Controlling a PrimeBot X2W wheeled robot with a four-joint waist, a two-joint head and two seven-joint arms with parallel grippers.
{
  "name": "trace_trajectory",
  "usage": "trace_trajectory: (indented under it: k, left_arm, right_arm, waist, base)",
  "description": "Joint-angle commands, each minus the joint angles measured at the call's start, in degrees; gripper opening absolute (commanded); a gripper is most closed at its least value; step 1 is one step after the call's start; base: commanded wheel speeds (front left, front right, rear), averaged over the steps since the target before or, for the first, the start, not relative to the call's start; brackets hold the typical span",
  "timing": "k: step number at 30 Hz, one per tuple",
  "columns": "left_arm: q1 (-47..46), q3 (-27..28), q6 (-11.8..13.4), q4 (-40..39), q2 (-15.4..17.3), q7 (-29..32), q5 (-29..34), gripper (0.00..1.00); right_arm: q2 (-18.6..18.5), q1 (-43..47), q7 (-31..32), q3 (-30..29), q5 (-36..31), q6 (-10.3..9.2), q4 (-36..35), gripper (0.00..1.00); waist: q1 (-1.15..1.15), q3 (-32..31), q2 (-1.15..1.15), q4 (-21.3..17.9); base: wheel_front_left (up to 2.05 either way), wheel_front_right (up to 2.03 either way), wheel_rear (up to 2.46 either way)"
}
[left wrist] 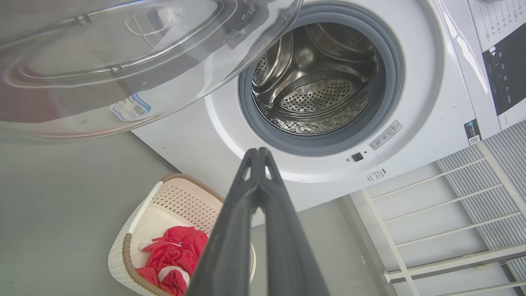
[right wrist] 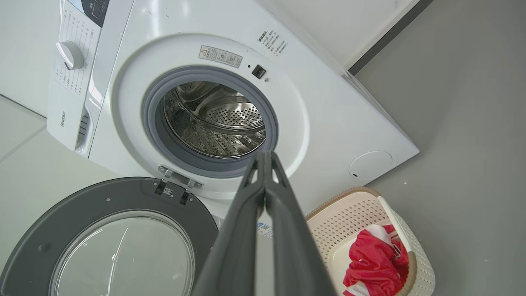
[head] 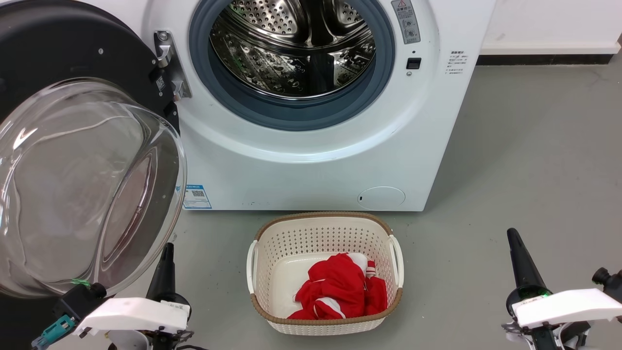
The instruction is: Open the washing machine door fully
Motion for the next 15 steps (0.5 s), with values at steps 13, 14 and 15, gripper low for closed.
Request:
trace_trajectory:
  k: [13,14,15]
  left_arm:
    - [-2.0,0.8,-0.9,0.3,0.0,2.4,-9.7,0.0]
    - [-2.1,0.9,-1.0,0.3,-0.1,2.5,-10.3,0.0]
    - [-2.1,0.9,-1.0,0.4,-0.1,2.7,-11.0,0.0]
  right_arm:
    - [-0.5,-2.3,1.8,-0.7,9.9,-0.02,0.9,0.0]
    - [-0.5,-2.3,2.0,-0.8,10.5,-0.02,0.9,0.0]
    - [-0.4,-2.4,2.1,-0.8,11.2,-0.02,1.0,0.0]
  waist:
    - [0.0,-0.2,0.0,-0.1]
    - [0.0,-0.2,0.0,-0.1]
    - [0.0,-0.2,0.0,-0.1]
  base:
    - [0.0,0.0,0.0]
    - [0.0,0.0,0.0]
    - [0.0,0.0,0.0]
